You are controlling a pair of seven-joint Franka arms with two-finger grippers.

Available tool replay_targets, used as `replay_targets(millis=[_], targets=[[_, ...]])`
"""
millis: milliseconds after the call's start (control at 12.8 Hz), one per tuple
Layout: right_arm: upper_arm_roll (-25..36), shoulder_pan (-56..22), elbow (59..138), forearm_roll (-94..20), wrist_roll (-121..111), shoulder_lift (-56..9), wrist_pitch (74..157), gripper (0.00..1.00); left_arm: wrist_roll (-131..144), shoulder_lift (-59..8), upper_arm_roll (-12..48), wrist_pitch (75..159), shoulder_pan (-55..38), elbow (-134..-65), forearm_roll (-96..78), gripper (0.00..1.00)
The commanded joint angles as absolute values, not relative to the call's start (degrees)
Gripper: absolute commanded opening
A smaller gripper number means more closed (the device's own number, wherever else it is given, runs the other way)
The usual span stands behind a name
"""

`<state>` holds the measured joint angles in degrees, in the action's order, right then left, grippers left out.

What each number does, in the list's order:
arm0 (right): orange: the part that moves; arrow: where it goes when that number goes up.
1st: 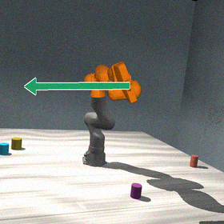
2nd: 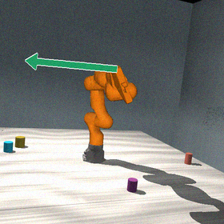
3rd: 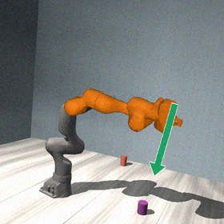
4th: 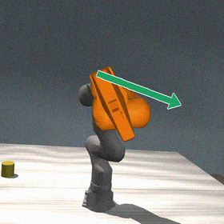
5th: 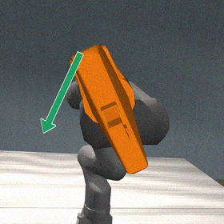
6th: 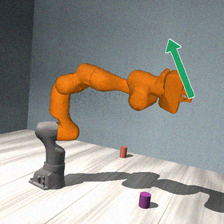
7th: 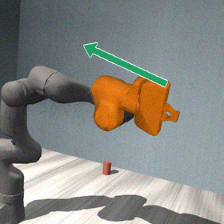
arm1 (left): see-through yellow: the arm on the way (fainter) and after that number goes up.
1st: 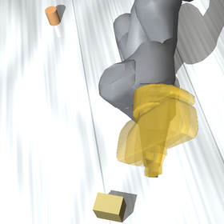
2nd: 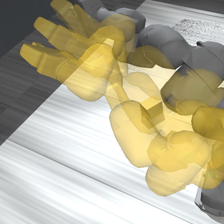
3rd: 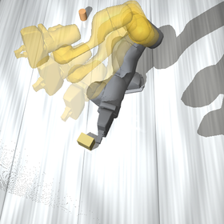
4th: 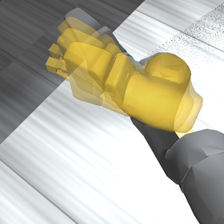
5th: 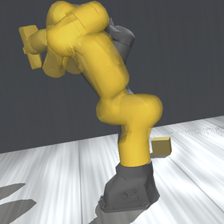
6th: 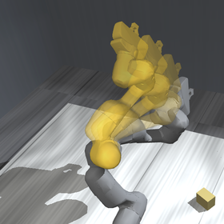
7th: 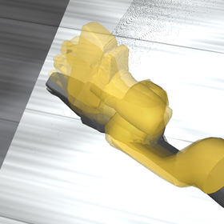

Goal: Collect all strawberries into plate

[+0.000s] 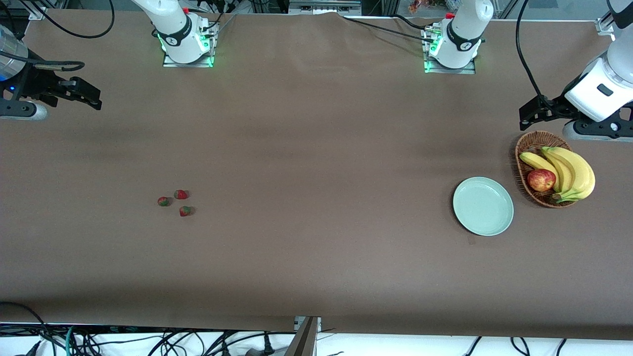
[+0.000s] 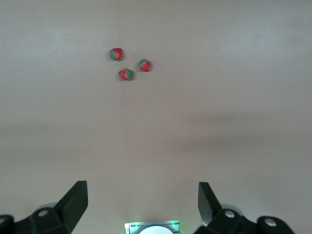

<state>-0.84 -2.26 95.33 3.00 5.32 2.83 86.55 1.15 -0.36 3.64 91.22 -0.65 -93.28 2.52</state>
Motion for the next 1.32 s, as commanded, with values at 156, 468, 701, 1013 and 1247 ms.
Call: replay_targets(millis=[156,468,701,1013,1247], targets=[[-1.1,-2.0,93.9,2.9,5.7,2.4,85.6,1.0,1.3,0.4,3.5,90.5,-0.5,-93.3,1.7,1.0],[-1.1,-2.0,93.9,2.9,5.7,2.4,85.9,1.0,1.3,0.4,3.5,90.5,-0.5,-93.3,1.7,1.0],[-1.1,-2.0,93.9,2.9,5.7,2.3,86.0,1.0,1.3,0.4,3.5,90.5,-0.5,-93.3,1.7,1.0],[-1.1,-1.9,93.8,2.9,5.6,1.9,86.5,1.0,1.3,0.4,3.5,90.5,-0.5,-93.3,1.7,1.0],[-1.1,-1.9,93.8,2.9,5.6,1.9,86.5,1.0,1.3,0.4,3.5,90.5,-0.5,-93.3,1.7,1.0]])
